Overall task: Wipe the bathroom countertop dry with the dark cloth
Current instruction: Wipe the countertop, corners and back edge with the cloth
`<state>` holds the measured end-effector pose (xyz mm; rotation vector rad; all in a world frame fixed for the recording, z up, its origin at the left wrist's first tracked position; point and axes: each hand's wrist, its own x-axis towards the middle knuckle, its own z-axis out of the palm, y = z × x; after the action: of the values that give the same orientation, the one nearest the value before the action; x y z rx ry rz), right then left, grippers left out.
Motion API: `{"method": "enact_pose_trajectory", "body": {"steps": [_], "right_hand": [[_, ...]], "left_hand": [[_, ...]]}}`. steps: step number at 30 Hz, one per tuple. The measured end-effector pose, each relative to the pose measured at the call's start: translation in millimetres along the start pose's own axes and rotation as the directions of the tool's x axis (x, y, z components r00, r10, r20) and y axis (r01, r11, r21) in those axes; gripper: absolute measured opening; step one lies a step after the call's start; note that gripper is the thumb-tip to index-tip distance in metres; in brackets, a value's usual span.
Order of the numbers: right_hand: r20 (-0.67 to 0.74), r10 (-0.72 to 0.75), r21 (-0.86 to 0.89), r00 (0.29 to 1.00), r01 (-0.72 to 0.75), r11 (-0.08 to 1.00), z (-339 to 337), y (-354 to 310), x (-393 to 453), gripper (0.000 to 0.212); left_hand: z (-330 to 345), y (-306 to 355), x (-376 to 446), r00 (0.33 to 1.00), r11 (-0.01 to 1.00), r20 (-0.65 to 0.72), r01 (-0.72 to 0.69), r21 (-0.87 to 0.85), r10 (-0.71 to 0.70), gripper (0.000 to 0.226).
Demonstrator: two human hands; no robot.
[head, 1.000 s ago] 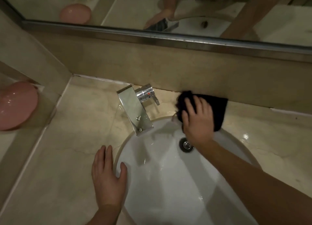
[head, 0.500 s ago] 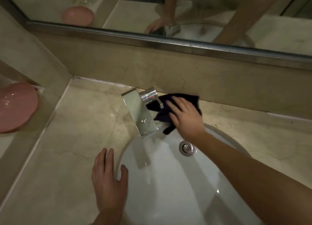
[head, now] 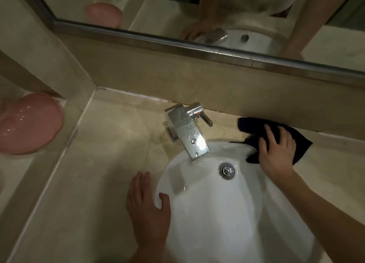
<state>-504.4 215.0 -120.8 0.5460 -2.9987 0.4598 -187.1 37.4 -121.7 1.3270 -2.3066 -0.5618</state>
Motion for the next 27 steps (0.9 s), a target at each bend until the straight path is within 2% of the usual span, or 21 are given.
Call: {"method": "enact_pose_trajectory", "body": {"steps": [2,5,10,13,15,17,19,22,25,27], "right_hand": [[-0.042,-0.026,0.0,0.999,0.026,1.0,7,-14,0,0.058],[-0.061,-0.172,0.023,0.983,0.174,0.985,21,-59,-5,0.053],[0.017,-0.374,0.072,0.927,0.372,0.926,45,-140,-28,0.049],[0.063,-0.426,0.084,0.902,0.421,0.903,41,-146,-39,0.057],[0.117,-0.448,0.146,0.886,0.431,0.89,29,-144,-52,0.047],[0.198,-0.394,0.273,0.897,0.336,0.902,11,-149,-68,0.04],[0.338,-0.294,0.385,0.894,0.154,0.91,-5,-159,-86,0.037],[0.458,-0.208,0.51,0.864,-0.064,0.858,-26,-177,-116,0.026],[0.502,-0.287,0.579,0.816,-0.07,0.812,-39,-208,-139,0.022],[0.509,-0.353,0.634,0.785,-0.064,0.771,-44,-234,-143,0.023]], "left_hand": [[-1,0,0,1.0,1.0,-0.002,-0.003,-0.005,0.003,0.062],[-2,3,0,1.0,0.999,0.008,0.029,-0.018,-0.029,0.062],[0,1,0,0.999,0.999,0.008,0.031,-0.018,-0.031,0.064],[0,1,-1,0.999,0.998,0.02,0.044,-0.034,-0.043,0.063],[-2,1,-1,0.998,0.997,0.031,0.051,-0.05,-0.049,0.062],[-7,5,0,0.995,0.994,0.064,0.078,-0.074,-0.073,0.062],[-12,8,1,0.987,0.99,0.128,0.111,-0.093,-0.098,0.06],[-25,3,2,0.974,0.981,0.221,0.095,-0.167,-0.056,0.057],[-56,-26,8,0.942,0.947,0.331,0.16,-0.278,-0.062,0.053],[-80,-60,17,0.956,0.962,0.289,0.119,-0.248,-0.044,0.055]]}}
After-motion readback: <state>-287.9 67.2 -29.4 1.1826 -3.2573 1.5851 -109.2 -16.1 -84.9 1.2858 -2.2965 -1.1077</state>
